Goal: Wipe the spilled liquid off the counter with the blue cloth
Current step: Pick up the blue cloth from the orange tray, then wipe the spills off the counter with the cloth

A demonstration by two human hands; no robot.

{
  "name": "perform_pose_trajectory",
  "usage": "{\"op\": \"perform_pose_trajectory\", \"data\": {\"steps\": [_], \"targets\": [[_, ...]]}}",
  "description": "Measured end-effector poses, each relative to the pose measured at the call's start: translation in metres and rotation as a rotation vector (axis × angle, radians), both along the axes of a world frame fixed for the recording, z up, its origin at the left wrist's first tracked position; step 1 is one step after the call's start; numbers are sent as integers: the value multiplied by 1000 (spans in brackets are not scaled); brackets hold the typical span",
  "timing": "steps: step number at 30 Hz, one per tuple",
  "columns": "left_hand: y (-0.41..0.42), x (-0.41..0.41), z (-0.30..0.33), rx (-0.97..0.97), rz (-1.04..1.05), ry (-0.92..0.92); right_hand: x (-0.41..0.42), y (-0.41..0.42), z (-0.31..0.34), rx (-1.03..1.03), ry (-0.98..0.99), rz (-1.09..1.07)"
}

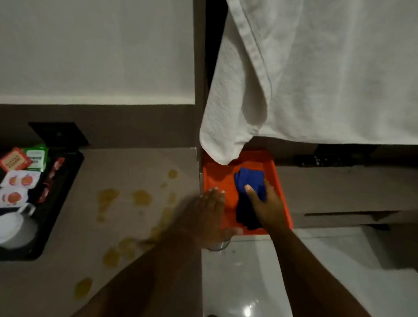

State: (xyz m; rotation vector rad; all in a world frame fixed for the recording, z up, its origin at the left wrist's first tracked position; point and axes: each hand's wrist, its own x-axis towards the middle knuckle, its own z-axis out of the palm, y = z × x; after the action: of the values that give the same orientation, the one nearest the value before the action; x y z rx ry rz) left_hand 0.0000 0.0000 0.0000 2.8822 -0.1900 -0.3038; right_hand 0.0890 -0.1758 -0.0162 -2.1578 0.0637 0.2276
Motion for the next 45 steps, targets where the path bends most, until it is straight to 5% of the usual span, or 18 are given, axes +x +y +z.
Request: {"op": "perform_pose_trajectory", "data": {"steps": [8, 13, 19, 28, 35, 41, 45], "targets": [[-29, 18, -44, 150, 14, 125, 44, 6, -73, -597, -72, 361], [-32, 17, -50, 177, 50, 172, 40, 15, -78, -653, -129, 307], [-33, 19, -46, 216, 46, 182, 53, 9, -72, -479, -133, 265], [-12, 12, -26, 56, 23, -3, 42, -27, -3, 423, 76, -103], [60, -45, 12, 100, 88, -62, -71, 24, 36, 499, 120, -173], [142, -141, 26, 10, 223, -268, -170, 107, 27, 158, 55, 178], [197, -209, 10, 5, 358, -172, -190, 141, 0, -519, -152, 475]]}}
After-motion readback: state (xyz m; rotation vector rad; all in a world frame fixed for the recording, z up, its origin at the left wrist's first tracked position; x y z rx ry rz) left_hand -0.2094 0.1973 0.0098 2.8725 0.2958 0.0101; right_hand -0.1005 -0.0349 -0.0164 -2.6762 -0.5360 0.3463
